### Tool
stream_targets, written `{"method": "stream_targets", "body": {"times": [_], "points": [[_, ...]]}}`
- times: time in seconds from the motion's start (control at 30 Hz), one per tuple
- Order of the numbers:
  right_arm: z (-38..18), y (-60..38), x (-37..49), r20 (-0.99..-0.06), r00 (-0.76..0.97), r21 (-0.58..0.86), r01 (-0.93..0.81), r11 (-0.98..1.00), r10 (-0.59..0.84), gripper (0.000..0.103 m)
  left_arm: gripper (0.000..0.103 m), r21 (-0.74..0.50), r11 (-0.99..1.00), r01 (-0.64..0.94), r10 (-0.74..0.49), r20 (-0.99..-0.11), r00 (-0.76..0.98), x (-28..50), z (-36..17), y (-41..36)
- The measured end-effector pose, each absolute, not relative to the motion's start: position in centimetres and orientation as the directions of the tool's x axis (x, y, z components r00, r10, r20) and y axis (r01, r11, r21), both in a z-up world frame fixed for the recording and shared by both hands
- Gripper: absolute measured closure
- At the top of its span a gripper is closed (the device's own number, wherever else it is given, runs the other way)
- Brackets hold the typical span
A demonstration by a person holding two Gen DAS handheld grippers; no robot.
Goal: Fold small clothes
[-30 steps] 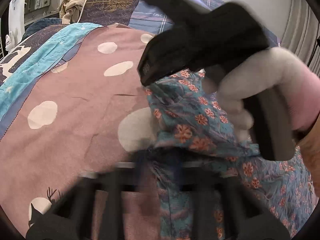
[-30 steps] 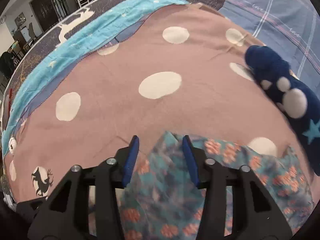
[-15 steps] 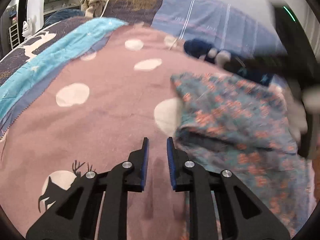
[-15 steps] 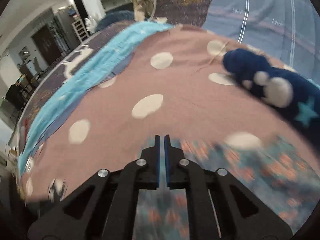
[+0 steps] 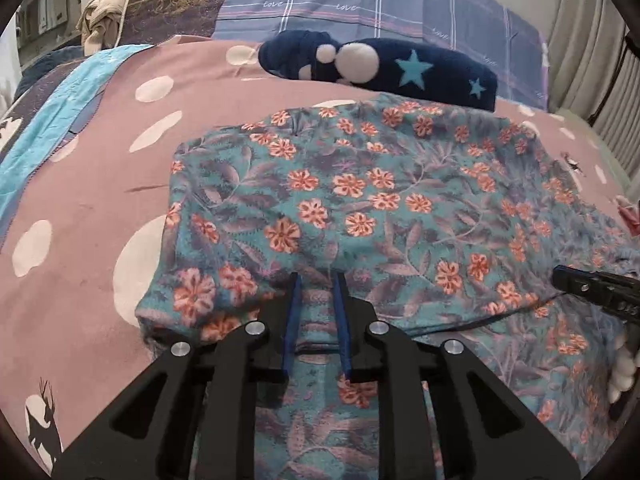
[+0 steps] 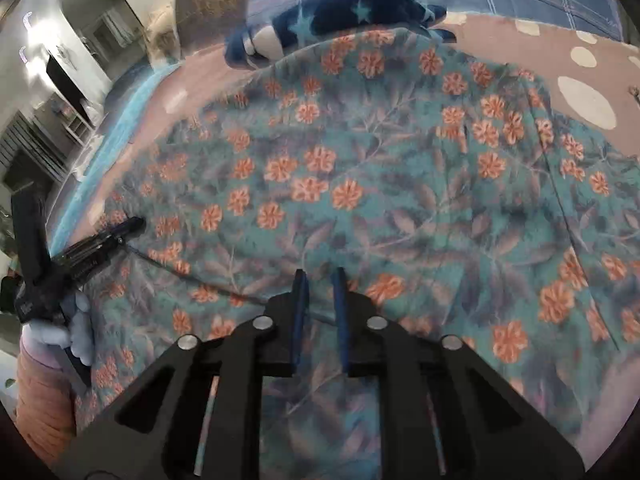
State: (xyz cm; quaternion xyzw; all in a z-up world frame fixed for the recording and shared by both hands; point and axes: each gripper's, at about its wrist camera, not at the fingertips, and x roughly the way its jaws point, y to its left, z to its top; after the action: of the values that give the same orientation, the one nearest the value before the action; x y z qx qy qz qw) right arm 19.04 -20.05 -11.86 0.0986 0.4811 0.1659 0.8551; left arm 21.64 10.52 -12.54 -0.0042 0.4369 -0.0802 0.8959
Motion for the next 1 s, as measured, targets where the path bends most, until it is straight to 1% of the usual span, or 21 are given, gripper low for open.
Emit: {"method": "stream_targets", "body": {"times": [0.07,0.13,0.17,0.23,0.27,0.33,0.4,0.43,0.47,0.5,0.53,0.57,0.63,0.67,0.7,0.77,0.83,0.93,1.0], "points": [[-12.0,-20.0,19.2,-0.791,0.485,0.329,-0.18,0.927,0.374,0.093,0.084,-0.02,0.99,0.141,-0.104,-0.782,0.615,21.4,-12.6,9.5],[-11.9,-19.3,19.0,-0.787,0.512,0.272,-0.211,0.939,0.343,0.093,0.084,0.02,0.99,0.142,-0.074,-0.778,0.624,21.4,-12.7,8.9],[-11.6,-19.1,18.5,-0.785,0.526,0.249,-0.217,0.944,0.328,0.093,0.084,0.026,0.99,0.142,-0.07,-0.776,0.627,21.4,-12.8,8.7],[-10.4,-19.4,17.3,-0.781,0.525,0.264,-0.21,0.941,0.337,0.093,0.084,0.011,0.99,0.141,-0.081,-0.772,0.63,21.3,-12.6,9.1],[-9.5,-20.4,16.5,-0.765,0.54,0.284,-0.205,0.937,0.35,0.093,0.084,0.0,0.99,0.14,-0.089,-0.772,0.63,21.3,-12.5,9.7],[-6.3,-25.0,13.5,-0.697,0.632,0.301,-0.173,0.938,0.34,0.092,0.083,-0.01,0.991,0.134,-0.094,-0.768,0.633,21.2,-12.5,9.7],[-3.8,-29.9,11.3,-0.645,0.71,0.299,-0.109,0.948,0.285,0.085,0.081,0.022,0.993,0.119,-0.06,-0.763,0.643,20.8,-12.2,9.3],[-2.7,-32.5,10.2,-0.623,0.742,0.3,-0.066,0.952,0.248,0.077,0.078,0.041,0.994,0.099,-0.033,-0.76,0.649,20.5,-11.8,8.9],[-1.5,-35.9,8.8,-0.603,0.774,0.308,0.0,0.951,0.195,0.073,0.077,0.025,0.995,0.097,-0.045,-0.754,0.655,19.9,-11.2,8.3],[-0.5,-39.9,7.2,-0.583,0.801,0.339,0.085,0.937,0.138,0.072,0.077,-0.006,0.994,0.113,-0.079,-0.745,0.662,19.5,-10.6,7.8],[0.0,-43.7,5.6,-0.568,0.818,0.386,0.164,0.908,0.093,0.071,0.074,-0.048,0.988,0.144,-0.134,-0.728,0.673,18.8,-9.8,6.9],[0.2,-48.0,3.5,-0.554,0.831,0.455,0.258,0.852,0.044,0.071,0.067,-0.066,0.983,0.172,-0.167,-0.713,0.681,18.2,-9.1,5.8],[-0.2,-52.8,0.6,-0.543,0.84,0.543,0.354,0.761,-0.004,0.071,0.06,-0.064,0.973,0.221,-0.201,-0.702,0.683,17.6,-8.4,3.2],[-0.8,-55.2,-1.1,-0.531,0.847,0.602,0.384,0.7,-0.008,0.071,0.059,-0.065,0.969,0.24,-0.215,-0.704,0.676,17.5,-8.4,2.2],[-1.3,-56.3,-1.9,-0.522,0.853,0.634,0.392,0.667,-0.004,0.071,0.059,-0.065,0.963,0.263,-0.23,-0.709,0.667,17.5,-8.5,1.0],[-2.4,-58.2,-3.5,-0.497,0.868,0.703,0.401,0.587,0.001,0.066,0.053,-0.047,0.953,0.299,-0.239,-0.722,0.649,17.5,-9.1,-1.5],[-3.3,-59.9,-4.5,-0.466,0.884,0.748,0.408,0.523,-0.024,0.062,0.052,-0.037,0.948,0.315,-0.238,-0.741,0.628,17.7,-10.1,-3.1],[-4.9,-62.0,-4.4,-0.471,0.882,0.788,0.428,0.443,-0.015,0.055,0.048,-0.031,0.951,0.308,-0.219,-0.77,0.599,18.2,-12.0,-4.1],[-6.1,-62.8,-3.9,-0.473,0.881,0.814,0.432,0.389,0.011,0.055,0.047,-0.03,0.953,0.303,-0.217,-0.766,0.606,18.2,-12.4,-4.1]]}}
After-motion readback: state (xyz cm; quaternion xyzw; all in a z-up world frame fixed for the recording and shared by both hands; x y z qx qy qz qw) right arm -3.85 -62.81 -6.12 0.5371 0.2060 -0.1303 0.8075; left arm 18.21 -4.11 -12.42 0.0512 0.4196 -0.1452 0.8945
